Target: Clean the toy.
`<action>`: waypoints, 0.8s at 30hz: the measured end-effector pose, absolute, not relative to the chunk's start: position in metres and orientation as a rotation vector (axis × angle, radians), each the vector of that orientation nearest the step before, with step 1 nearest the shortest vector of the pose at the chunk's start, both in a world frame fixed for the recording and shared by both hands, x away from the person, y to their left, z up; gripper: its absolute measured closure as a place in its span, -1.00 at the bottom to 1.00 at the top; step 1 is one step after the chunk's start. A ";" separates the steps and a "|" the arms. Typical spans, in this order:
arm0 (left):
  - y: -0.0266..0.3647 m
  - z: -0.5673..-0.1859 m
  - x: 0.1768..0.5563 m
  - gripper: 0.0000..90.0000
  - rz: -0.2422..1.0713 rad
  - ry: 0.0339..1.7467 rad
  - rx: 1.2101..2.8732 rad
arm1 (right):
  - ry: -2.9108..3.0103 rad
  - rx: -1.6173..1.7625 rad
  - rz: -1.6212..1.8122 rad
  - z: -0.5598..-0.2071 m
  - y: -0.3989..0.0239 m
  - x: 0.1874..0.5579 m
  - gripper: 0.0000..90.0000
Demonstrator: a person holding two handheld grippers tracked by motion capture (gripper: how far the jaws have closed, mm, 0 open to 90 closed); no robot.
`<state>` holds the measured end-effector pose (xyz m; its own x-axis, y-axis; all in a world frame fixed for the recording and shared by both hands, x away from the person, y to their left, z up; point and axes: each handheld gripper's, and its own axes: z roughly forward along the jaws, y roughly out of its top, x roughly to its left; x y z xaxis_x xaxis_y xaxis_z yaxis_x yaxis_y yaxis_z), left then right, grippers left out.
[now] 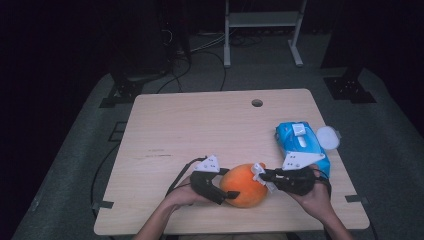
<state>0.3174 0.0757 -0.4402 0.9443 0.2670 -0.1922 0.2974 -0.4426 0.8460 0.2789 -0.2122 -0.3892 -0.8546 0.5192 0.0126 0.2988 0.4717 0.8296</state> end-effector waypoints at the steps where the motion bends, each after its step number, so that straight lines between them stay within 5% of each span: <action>1: 0.075 -0.441 0.319 -0.80 -0.044 0.433 2.053 | 2.491 0.699 1.322 -0.390 -0.212 0.280 0.81; 4: 0.072 -0.444 0.319 -0.80 -0.091 0.448 2.059 | 2.541 0.674 1.314 -0.395 -0.206 0.281 0.80; 6: 0.072 -0.441 0.315 -0.43 -0.059 0.404 2.067 | 2.548 0.663 1.308 -0.395 -0.203 0.279 0.80; 13: 0.076 -0.415 0.303 -0.17 0.287 0.200 1.998 | 2.413 0.648 1.374 -0.381 -0.205 0.270 0.80; 16: 0.077 -0.417 0.305 -0.22 0.334 0.161 2.033 | 2.399 0.653 1.370 -0.380 -0.202 0.272 0.80; 21: 0.084 -0.435 0.318 -0.71 0.157 0.297 2.036 | 2.467 0.703 1.278 -0.407 -0.190 0.285 0.81; 24: 0.088 -0.435 0.324 -0.79 0.110 0.401 2.032 | 2.472 0.706 1.272 -0.404 -0.189 0.284 0.81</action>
<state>0.3240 0.0883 -0.4354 0.9405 0.3270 -0.0925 0.2344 -0.4271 0.8733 0.2840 -0.1891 -0.4035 -0.8438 0.5363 -0.0188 0.2965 0.4951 0.8167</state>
